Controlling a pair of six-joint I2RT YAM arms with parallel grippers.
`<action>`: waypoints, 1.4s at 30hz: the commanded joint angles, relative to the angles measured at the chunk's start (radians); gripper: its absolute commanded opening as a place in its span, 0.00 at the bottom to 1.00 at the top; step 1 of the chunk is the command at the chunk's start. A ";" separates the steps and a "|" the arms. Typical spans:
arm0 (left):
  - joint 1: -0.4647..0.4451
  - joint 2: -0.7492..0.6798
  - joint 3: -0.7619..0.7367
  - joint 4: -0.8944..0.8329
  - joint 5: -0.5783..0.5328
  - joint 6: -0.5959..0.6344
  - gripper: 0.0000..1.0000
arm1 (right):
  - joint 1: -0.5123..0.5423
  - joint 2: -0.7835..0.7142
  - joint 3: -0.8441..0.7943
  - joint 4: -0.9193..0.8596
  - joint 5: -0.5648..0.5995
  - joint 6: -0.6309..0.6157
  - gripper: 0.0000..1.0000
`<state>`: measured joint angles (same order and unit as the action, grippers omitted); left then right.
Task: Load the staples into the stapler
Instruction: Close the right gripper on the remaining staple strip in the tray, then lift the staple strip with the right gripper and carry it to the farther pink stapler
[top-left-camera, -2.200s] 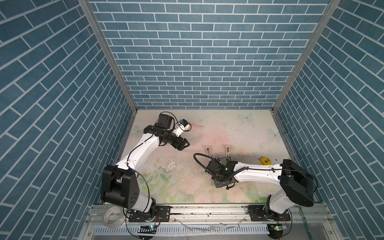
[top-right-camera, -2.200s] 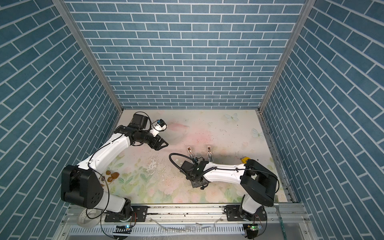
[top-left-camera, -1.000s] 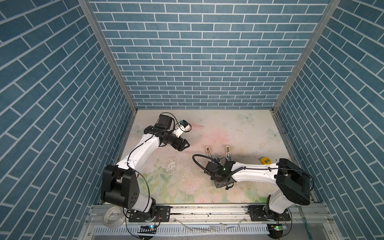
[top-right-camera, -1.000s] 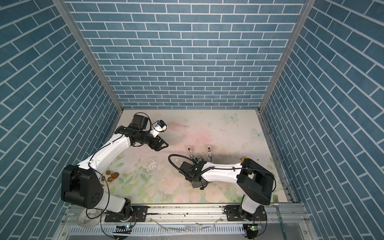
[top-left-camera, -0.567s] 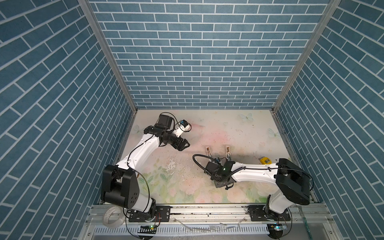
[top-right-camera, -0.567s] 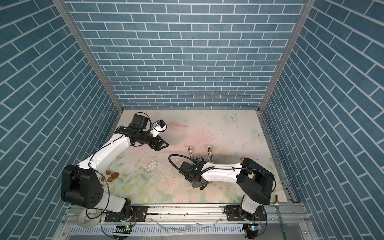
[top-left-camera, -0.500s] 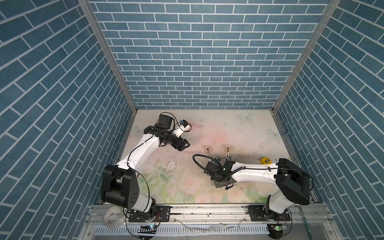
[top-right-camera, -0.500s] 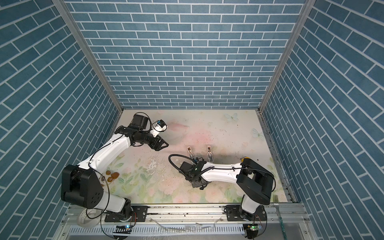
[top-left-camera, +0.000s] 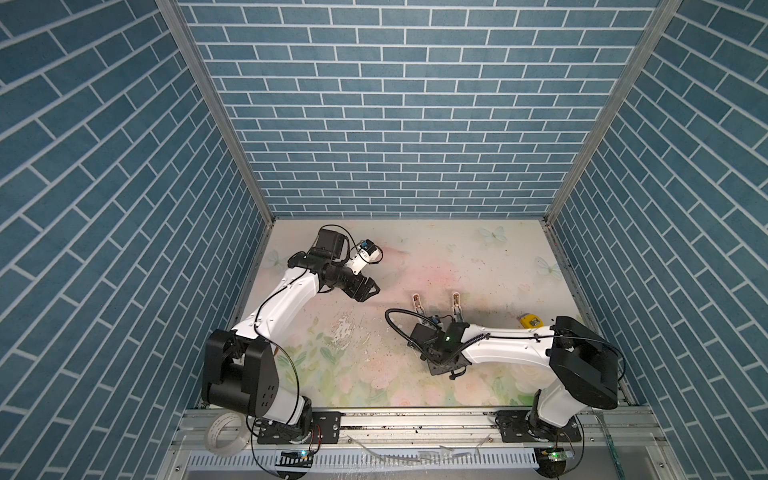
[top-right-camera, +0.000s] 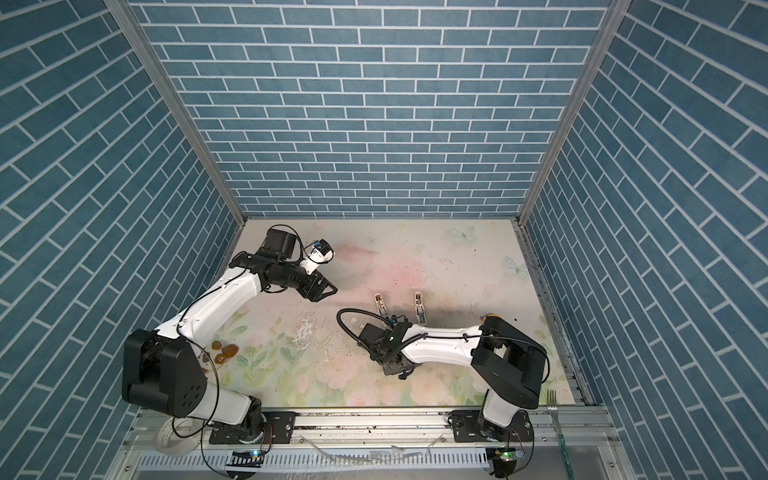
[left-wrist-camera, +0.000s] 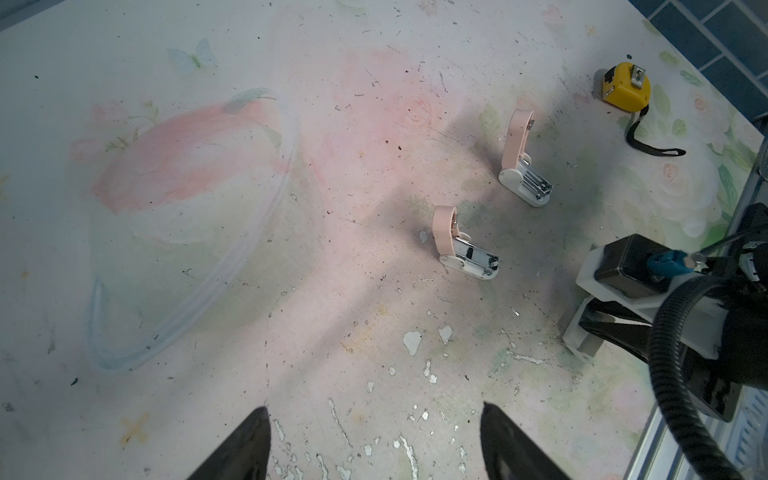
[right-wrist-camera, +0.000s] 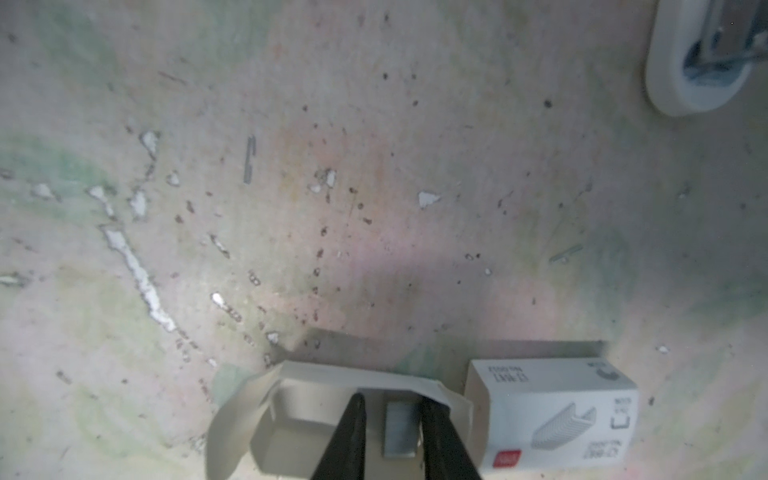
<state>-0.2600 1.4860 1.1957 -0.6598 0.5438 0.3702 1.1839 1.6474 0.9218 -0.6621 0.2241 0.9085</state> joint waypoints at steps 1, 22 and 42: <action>0.007 -0.012 -0.013 -0.003 0.013 0.000 0.81 | 0.005 0.008 -0.014 0.000 0.017 0.043 0.24; 0.007 -0.009 -0.016 -0.001 0.015 -0.001 0.81 | 0.004 0.017 -0.035 0.036 0.029 0.030 0.15; 0.007 -0.006 -0.015 0.002 0.010 -0.002 0.80 | 0.004 -0.108 -0.023 0.078 0.076 -0.033 0.06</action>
<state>-0.2600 1.4860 1.1954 -0.6590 0.5438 0.3702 1.1866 1.5696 0.8982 -0.5819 0.2718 0.8894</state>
